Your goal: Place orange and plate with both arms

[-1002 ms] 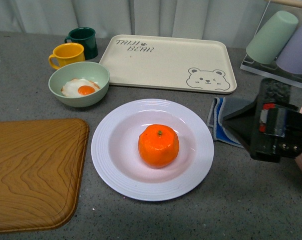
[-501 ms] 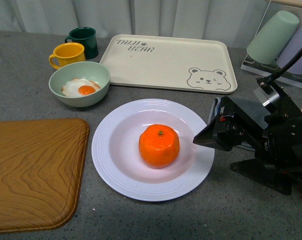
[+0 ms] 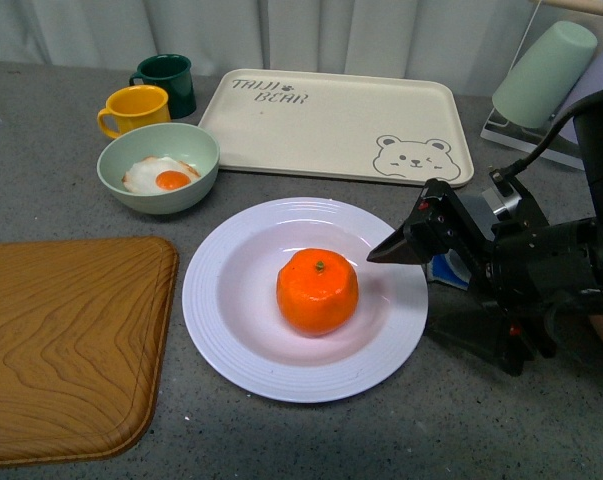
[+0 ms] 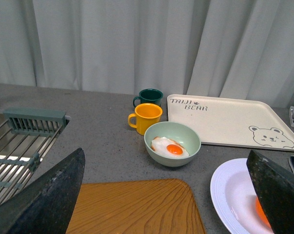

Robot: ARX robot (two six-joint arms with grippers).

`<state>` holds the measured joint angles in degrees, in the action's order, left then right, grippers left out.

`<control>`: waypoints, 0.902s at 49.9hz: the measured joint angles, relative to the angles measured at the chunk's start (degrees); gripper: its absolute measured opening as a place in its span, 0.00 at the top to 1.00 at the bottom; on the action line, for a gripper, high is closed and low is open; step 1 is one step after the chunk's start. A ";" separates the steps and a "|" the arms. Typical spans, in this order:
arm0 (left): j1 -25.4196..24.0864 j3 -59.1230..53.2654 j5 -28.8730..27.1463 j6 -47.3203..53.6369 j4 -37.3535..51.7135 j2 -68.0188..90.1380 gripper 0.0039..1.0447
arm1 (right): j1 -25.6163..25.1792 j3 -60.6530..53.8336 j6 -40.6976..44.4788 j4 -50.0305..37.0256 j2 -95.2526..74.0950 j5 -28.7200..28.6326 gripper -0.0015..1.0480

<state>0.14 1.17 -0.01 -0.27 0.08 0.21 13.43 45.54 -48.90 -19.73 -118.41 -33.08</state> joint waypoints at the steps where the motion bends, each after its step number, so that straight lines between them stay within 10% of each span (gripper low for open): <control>1: 0.00 0.00 0.00 0.00 0.00 0.00 0.06 | 0.11 0.46 -0.26 0.00 -0.35 0.02 0.09; 22: 0.00 0.00 0.00 0.00 0.00 0.00 0.06 | 1.90 5.29 -3.19 0.02 -4.76 0.02 0.09; 45: 0.00 0.00 0.00 0.00 0.00 0.00 0.06 | 1.77 6.16 -3.96 2.75 -6.03 1.86 0.80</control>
<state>0.14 1.17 -0.01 -0.27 0.08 0.21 15.20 51.70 -52.86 -16.97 -124.44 -31.22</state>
